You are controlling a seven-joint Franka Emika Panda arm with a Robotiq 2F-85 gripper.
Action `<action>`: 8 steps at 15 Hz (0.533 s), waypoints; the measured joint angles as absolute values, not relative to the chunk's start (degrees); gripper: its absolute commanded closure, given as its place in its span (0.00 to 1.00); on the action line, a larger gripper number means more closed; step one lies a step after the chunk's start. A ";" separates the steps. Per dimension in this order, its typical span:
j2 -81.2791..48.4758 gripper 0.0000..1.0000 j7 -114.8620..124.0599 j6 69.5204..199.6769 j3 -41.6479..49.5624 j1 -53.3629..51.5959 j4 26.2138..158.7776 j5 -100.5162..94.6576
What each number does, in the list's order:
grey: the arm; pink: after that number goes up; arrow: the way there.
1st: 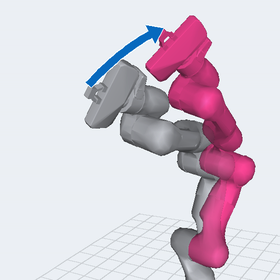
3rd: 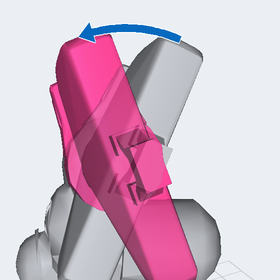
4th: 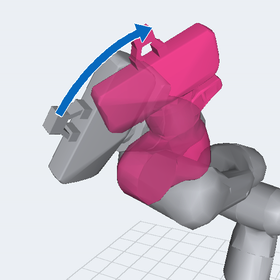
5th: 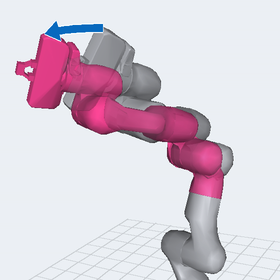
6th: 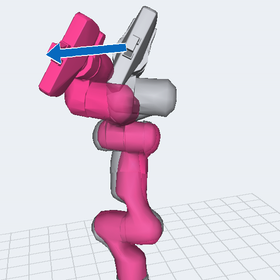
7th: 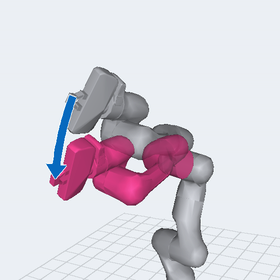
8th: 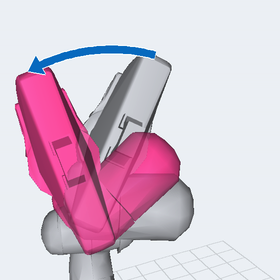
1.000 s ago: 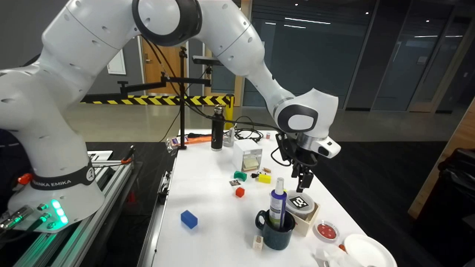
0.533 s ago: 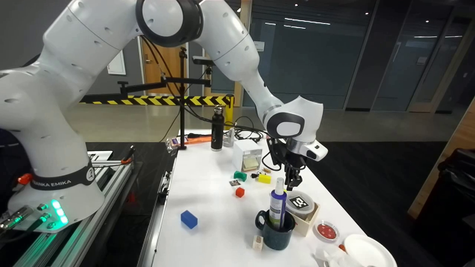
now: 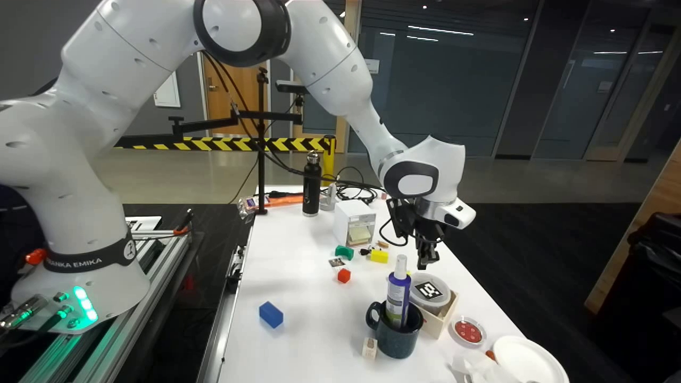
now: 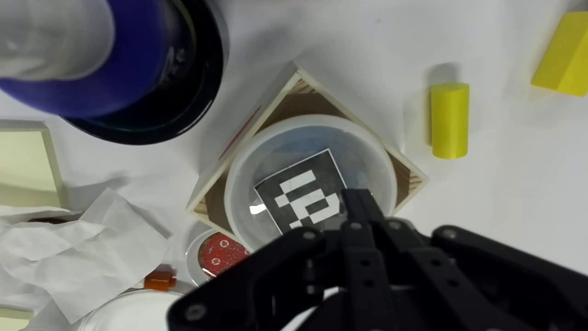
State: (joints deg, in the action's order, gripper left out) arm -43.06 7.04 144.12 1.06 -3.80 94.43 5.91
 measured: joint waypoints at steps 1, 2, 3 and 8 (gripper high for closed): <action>-43.17 1.00 7.02 144.12 1.04 -3.84 94.36 5.90; -43.38 1.00 6.88 144.12 0.92 -3.86 94.30 5.90; -43.74 1.00 6.49 144.12 0.67 -3.86 94.22 5.90; -49.77 1.00 2.87 144.63 -1.21 -3.88 90.85 5.90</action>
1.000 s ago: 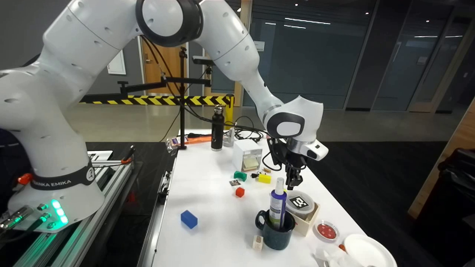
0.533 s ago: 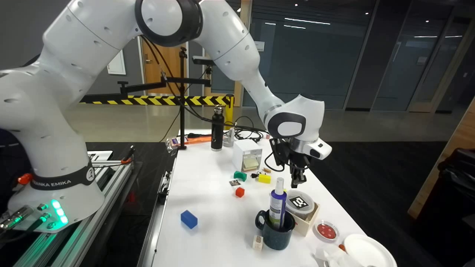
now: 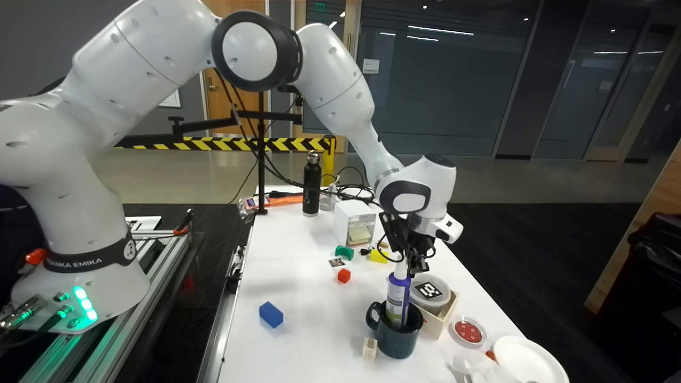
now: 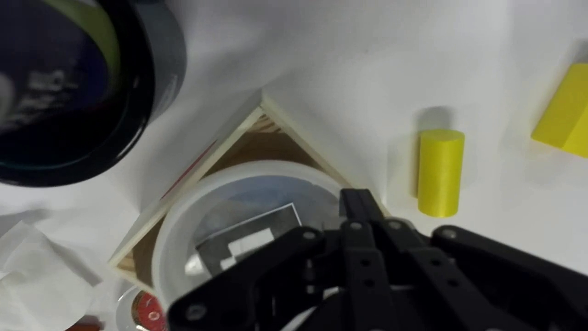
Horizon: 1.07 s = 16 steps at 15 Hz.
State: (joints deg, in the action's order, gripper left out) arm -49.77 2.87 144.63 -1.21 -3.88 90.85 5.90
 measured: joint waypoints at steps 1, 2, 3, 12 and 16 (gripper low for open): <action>-51.05 1.00 2.39 144.58 -1.67 -3.85 89.50 5.89; -52.30 1.00 2.30 144.14 -1.78 -3.92 88.21 5.83; -53.31 1.00 2.31 142.91 -1.78 -3.97 86.82 5.67; -54.60 1.00 2.34 140.18 -2.02 -3.93 82.19 5.55; -54.49 1.00 3.04 143.05 -0.97 -3.47 81.76 5.56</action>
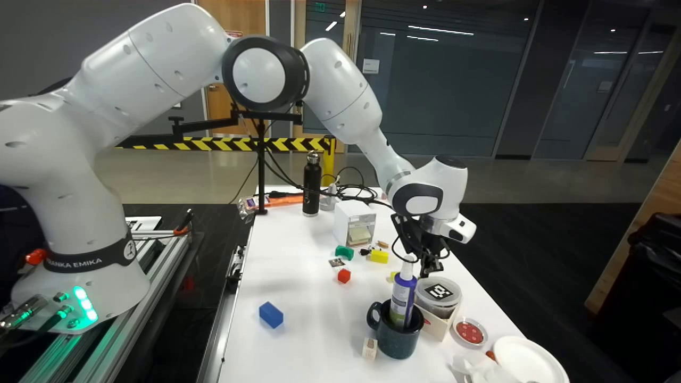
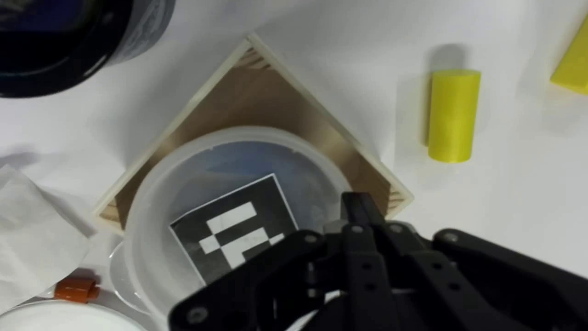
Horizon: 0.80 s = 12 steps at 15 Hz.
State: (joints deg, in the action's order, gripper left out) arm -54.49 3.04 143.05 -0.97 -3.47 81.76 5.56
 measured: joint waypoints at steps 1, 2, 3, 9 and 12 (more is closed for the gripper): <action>-54.55 1.00 3.49 143.09 -0.45 -3.27 81.56 5.56; -54.62 1.00 4.01 143.09 0.06 -3.01 81.32 5.56; -54.69 1.00 4.57 143.09 0.46 -2.66 80.91 5.58; -56.01 1.00 7.75 140.35 2.33 -1.69 75.66 5.59; -58.56 1.00 8.12 137.83 2.30 -2.21 74.16 5.59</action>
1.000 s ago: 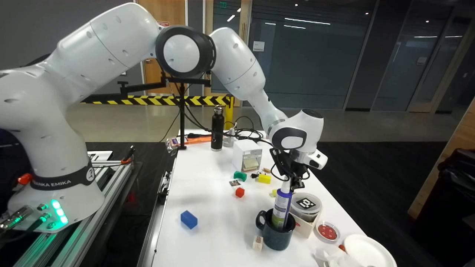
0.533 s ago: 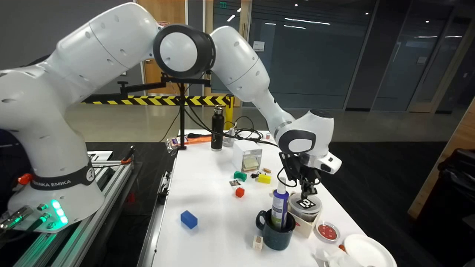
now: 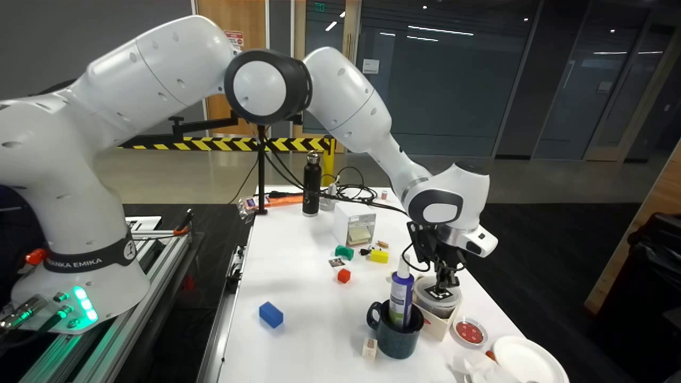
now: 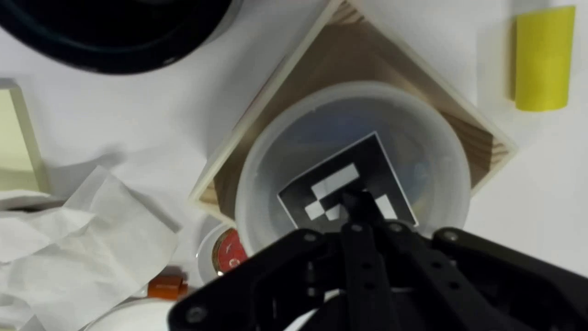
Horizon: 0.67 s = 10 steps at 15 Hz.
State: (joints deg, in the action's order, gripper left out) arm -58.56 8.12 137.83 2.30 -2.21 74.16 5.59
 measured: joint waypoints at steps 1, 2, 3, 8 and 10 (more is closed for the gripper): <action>-59.56 1.00 8.26 137.66 2.27 -2.44 73.82 5.58; -59.85 1.00 8.29 137.16 2.28 -2.53 73.12 5.58; -59.92 1.00 8.29 136.37 2.18 -2.55 72.79 5.58; -59.82 1.00 8.29 134.62 0.82 -2.79 73.02 5.58; -59.37 1.00 8.28 134.24 0.14 -3.17 73.80 5.58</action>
State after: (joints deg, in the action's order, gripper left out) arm -59.37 8.28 134.24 0.14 -3.17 73.80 5.58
